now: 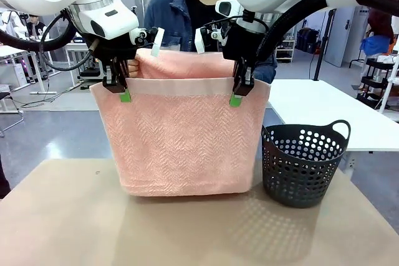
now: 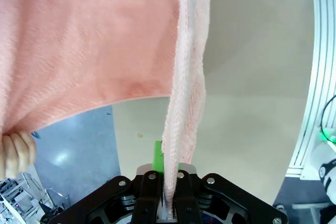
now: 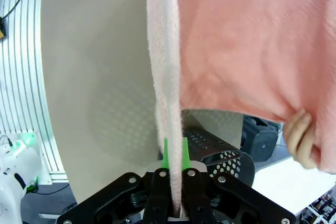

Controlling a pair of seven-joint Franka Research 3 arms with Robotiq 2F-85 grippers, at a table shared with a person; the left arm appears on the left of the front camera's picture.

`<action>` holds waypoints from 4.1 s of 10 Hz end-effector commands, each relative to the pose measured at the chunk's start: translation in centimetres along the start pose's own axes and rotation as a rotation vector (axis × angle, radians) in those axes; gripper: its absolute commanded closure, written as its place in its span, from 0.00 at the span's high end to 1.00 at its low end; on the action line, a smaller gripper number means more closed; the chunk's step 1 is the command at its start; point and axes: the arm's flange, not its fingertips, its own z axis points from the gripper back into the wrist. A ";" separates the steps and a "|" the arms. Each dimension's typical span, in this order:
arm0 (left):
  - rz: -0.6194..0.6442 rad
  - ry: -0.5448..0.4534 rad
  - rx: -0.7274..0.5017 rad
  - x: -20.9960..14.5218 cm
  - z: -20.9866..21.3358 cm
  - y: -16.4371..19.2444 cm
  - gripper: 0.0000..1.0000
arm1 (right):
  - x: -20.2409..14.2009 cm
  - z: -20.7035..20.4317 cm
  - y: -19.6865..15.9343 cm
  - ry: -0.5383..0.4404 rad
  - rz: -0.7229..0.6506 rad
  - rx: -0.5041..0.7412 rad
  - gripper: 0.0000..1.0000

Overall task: Fold the towel.
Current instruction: Release the end of the 100 cm Hotel Towel you were holding and grab the top end of the folded side.

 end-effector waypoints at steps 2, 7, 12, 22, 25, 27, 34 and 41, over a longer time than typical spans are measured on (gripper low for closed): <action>-0.003 0.005 0.003 0.0 0.2 0.2 0.00 | -0.1 0.1 -0.1 0.007 0.003 -0.006 0.00; -0.003 0.005 0.003 0.0 0.2 0.2 0.00 | -0.1 0.1 -0.1 0.007 0.003 -0.006 0.00; -0.003 0.005 0.003 0.0 0.2 0.2 0.00 | -0.1 0.1 -0.1 0.007 0.003 -0.006 0.00; -0.003 0.005 0.003 0.0 0.2 0.2 0.00 | -0.1 0.1 -0.1 0.007 0.003 -0.006 0.00; -0.003 0.005 0.003 0.0 0.2 0.2 0.00 | -0.1 0.1 -0.1 0.007 0.003 -0.006 0.00; -0.003 0.005 0.003 0.0 0.2 0.2 0.00 | -0.1 0.1 -0.1 0.007 0.003 -0.006 0.00; -0.003 0.005 0.003 0.0 0.2 0.2 0.00 | -0.1 0.1 -0.1 0.007 0.003 -0.006 0.00; -0.003 0.005 0.003 0.0 0.2 0.2 0.00 | -0.1 0.1 -0.1 0.007 0.003 -0.006 0.00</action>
